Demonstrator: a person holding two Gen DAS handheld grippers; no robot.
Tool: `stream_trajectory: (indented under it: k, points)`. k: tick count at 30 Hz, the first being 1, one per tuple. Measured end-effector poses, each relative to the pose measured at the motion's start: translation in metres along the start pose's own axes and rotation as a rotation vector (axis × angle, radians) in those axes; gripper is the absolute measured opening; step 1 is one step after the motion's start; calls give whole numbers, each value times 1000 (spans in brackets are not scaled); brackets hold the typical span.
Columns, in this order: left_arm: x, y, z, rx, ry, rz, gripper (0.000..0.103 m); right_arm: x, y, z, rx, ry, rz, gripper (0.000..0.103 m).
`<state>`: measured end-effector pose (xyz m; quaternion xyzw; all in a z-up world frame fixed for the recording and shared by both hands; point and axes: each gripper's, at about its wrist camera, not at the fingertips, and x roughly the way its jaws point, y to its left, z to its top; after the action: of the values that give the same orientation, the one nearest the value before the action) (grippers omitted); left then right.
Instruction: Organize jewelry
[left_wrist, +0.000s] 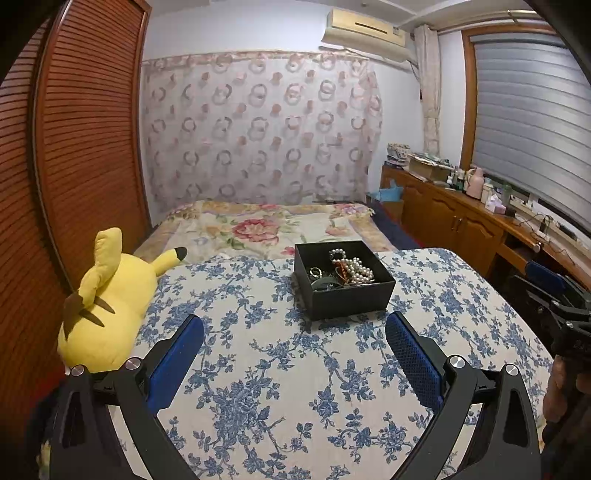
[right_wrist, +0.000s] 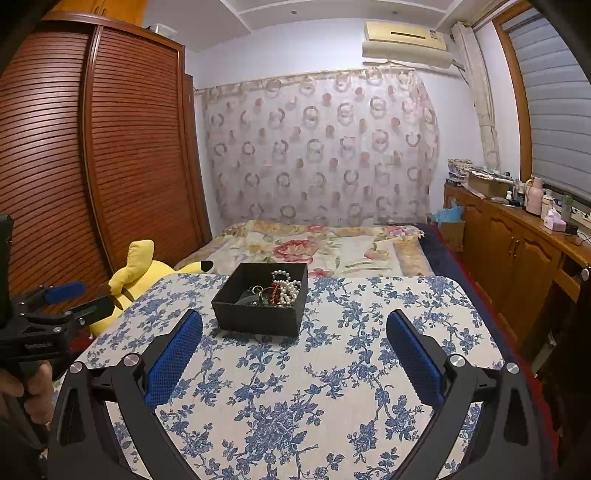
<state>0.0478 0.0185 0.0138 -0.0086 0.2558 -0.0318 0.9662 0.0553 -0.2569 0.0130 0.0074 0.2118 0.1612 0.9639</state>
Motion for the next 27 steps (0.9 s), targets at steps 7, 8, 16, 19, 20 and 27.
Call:
stream_trajectory:
  k: [7,8,16,19,20,27]
  points:
    - [-2,0,0,-2,-2,-3,95,3,1,-3,2,5,-10,100]
    - [-2,0,0,-1,-3,-3,95,3,1,-3,2,5,-11,100]
    - [-4,0,0,0,-5,1,95,3,1,-3,1,6,-10,100]
    - [-4,0,0,1,-7,0,95,3,1,-3,1,6,-11,100]
    - [-4,0,0,4,-8,2,95,3,1,-3,1,5,-12,100]
    - [-7,0,3,8,-16,4,95,4,0,-5,-2,5,-16,100]
